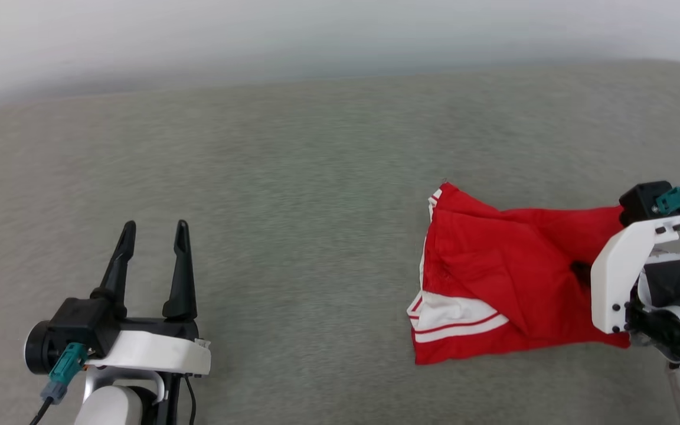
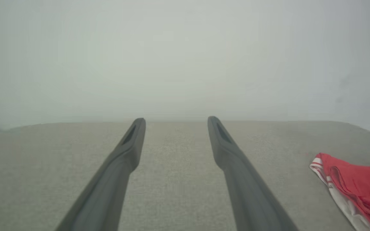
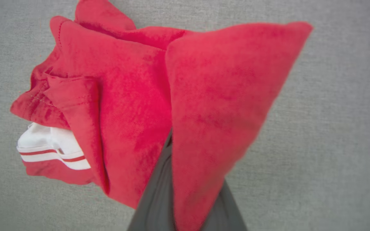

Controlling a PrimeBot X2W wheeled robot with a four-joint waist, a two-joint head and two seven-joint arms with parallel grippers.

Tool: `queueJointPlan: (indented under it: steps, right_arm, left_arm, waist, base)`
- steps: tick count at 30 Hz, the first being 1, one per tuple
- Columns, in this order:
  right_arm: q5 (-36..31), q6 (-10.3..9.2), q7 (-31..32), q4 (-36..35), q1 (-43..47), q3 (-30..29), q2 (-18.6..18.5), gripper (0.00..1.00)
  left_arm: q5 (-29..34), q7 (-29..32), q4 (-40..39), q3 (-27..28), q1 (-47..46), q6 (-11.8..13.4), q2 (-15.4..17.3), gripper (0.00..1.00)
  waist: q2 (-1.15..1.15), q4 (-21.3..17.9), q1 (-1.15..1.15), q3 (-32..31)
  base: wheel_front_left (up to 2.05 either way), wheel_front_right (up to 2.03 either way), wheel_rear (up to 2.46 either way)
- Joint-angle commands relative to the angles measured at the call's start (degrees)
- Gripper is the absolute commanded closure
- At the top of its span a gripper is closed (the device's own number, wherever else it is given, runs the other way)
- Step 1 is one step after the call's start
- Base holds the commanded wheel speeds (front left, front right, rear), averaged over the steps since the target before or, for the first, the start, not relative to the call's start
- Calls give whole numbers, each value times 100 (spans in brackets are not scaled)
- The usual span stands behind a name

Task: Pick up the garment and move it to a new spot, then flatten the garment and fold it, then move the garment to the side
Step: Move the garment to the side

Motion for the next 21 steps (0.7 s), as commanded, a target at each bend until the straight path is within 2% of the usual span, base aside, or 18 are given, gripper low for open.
queueJointPlan:
  steps: [1,6,10,15,21]
  right_arm:
    - [-62,-2,-50,-30,-108,19,-23,100]
    - [-205,-3,-306,168,-480,-11,-64,100]
    - [-228,-2,-715,515,-849,-200,-102,100]
    - [-405,-3,-1421,918,-1274,-657,-212,100]
    - [-886,-3,-2187,1346,-1871,-1315,-576,100]
  left_arm:
    - [48,-25,-42,-18,-80,-33,36,0]
    - [106,38,-199,-60,-334,-139,197,0]
    - [214,221,-403,-260,-652,-288,317,0]
    - [370,468,-716,-593,-1185,-491,393,0]
    - [513,625,-1059,-947,-1867,-681,480,0]
  waist:
    - [0,-684,0,204]
    - [0,-1472,0,623]
    - [0,-1817,0,1075]
    - [0,-1833,0,1780]
    - [0,-1495,0,2568]
  base:
    - [0,0,0]
    - [0,0,0]
    - [0,0,0]
    - [0,0,0]
    - [0,0,0]
